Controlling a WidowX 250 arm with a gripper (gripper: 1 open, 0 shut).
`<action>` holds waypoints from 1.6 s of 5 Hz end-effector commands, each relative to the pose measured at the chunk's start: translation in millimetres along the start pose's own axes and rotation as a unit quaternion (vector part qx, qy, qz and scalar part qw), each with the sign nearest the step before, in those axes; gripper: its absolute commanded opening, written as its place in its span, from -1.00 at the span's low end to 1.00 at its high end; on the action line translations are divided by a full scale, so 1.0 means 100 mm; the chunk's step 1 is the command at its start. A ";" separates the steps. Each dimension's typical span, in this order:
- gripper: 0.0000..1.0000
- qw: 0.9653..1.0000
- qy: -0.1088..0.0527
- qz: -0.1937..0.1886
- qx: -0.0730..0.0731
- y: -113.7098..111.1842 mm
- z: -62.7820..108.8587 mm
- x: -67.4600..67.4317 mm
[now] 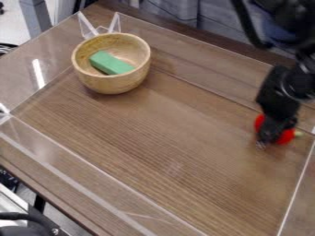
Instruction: Move the red fruit to the left
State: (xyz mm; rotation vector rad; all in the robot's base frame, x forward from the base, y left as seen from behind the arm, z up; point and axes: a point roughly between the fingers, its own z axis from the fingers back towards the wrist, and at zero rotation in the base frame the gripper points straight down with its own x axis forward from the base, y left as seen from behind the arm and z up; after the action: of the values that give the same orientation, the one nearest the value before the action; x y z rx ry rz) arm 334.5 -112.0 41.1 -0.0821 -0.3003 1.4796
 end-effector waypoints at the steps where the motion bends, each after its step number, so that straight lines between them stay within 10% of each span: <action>1: -1.00 0.998 0.045 -0.033 -0.036 -0.11 0.38 0.17; 3: -1.00 0.994 0.075 -0.068 -0.040 -0.08 0.70 0.78; 6: -1.00 0.979 0.085 -0.174 -0.059 0.20 0.33 0.69; 8: -1.00 0.958 0.104 -0.256 -0.076 0.24 0.23 0.68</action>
State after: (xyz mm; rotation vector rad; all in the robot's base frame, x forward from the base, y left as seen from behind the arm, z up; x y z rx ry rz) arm 302.1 -44.8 48.9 -0.2262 -0.1852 0.9327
